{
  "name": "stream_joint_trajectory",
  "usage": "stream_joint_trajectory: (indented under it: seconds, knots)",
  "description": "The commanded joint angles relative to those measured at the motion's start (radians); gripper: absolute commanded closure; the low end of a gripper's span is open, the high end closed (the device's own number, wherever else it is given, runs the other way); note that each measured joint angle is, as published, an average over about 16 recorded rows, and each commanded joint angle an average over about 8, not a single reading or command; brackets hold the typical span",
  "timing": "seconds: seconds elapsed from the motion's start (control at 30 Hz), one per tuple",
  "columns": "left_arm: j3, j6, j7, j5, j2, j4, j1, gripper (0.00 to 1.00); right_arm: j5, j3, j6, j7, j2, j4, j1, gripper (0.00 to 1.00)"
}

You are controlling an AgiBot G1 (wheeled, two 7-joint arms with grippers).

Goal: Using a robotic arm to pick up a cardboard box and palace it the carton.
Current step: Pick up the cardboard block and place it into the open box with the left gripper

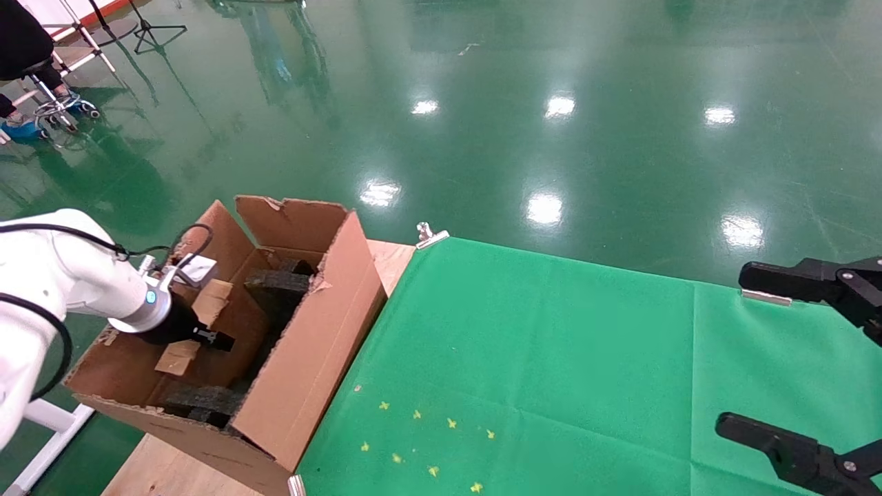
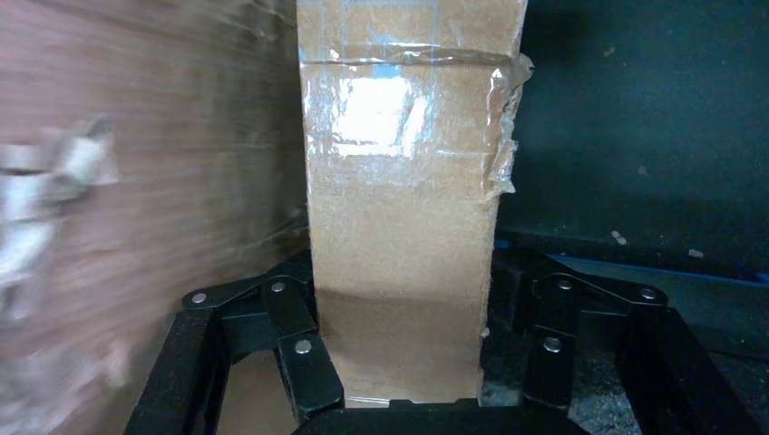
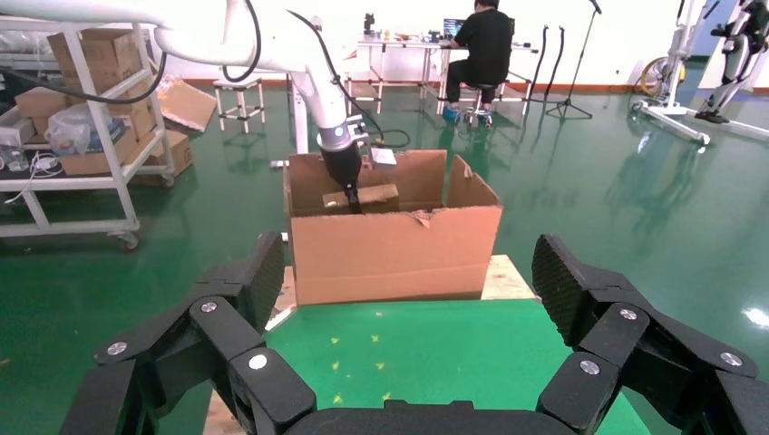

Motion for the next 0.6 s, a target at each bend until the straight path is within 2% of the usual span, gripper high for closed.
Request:
stream_joint_trajectory:
  seconds: [0.03,0.27,0.6]
  knots:
    - [-0.003,0.003,0.0,-0.005,0.005,0.0,0.009,0.86,0.0,0.0,0.0,0.0,0.0,0.0,0.0,0.0]
    - [-0.004,-0.009,-0.002,-0.004,0.011,0.003,0.016,0.0,0.0,0.0,0.0,0.0,0.0,0.0,0.0,0.0]
    - [-0.003,-0.004,0.002,-0.003,0.011,0.001,0.011,0.0,0.0,0.0,0.0,0.0,0.0,0.0,0.0,0.0]
